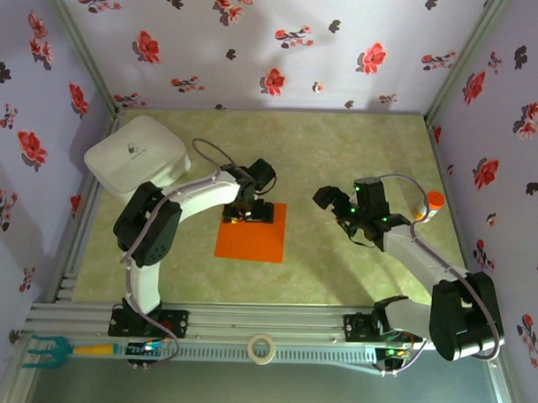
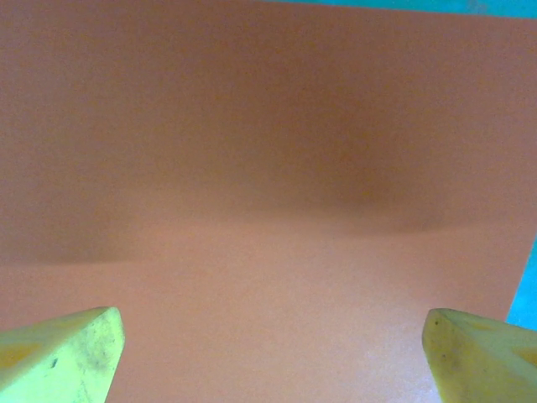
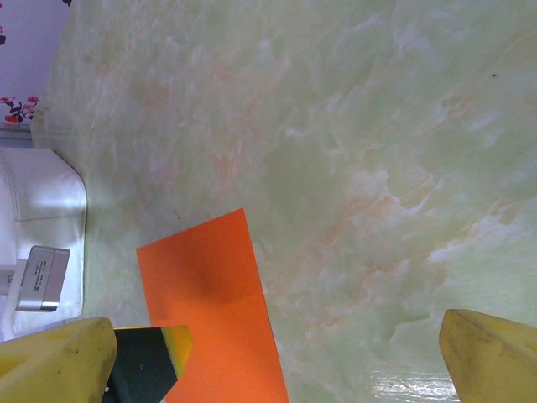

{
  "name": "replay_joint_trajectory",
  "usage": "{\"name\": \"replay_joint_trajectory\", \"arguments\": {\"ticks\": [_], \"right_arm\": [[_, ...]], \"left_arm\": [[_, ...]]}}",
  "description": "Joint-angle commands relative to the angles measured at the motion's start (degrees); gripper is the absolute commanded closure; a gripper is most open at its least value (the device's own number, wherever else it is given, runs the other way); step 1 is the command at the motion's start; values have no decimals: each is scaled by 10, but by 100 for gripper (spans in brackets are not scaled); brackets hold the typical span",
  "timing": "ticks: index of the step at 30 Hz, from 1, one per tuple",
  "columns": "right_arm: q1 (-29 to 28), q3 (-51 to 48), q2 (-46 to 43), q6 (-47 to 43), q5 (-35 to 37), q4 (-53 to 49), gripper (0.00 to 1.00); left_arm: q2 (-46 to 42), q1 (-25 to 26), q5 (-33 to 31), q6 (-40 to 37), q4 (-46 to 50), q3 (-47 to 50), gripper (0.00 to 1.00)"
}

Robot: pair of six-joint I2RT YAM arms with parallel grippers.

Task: Fold a paper plane with a square sheet of paper (pick it up from the middle)
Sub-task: Move the square sheet of paper to the center of the table, then first fold the square sheet of paper in half at the center of the table.

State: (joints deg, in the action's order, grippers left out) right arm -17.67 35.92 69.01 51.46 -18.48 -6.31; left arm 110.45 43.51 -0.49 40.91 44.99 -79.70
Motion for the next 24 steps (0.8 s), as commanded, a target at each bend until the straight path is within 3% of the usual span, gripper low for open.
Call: {"name": "replay_joint_trajectory", "arguments": {"ticks": [1,24], "right_arm": [[-3,4,0,-9,-7,-11,1],[-4,8,13,-14,-24,0,1]], "left_arm": [[22,8,-12,-19,44,-24,7],[72,13,-6,-32,52,-51,4]]}}
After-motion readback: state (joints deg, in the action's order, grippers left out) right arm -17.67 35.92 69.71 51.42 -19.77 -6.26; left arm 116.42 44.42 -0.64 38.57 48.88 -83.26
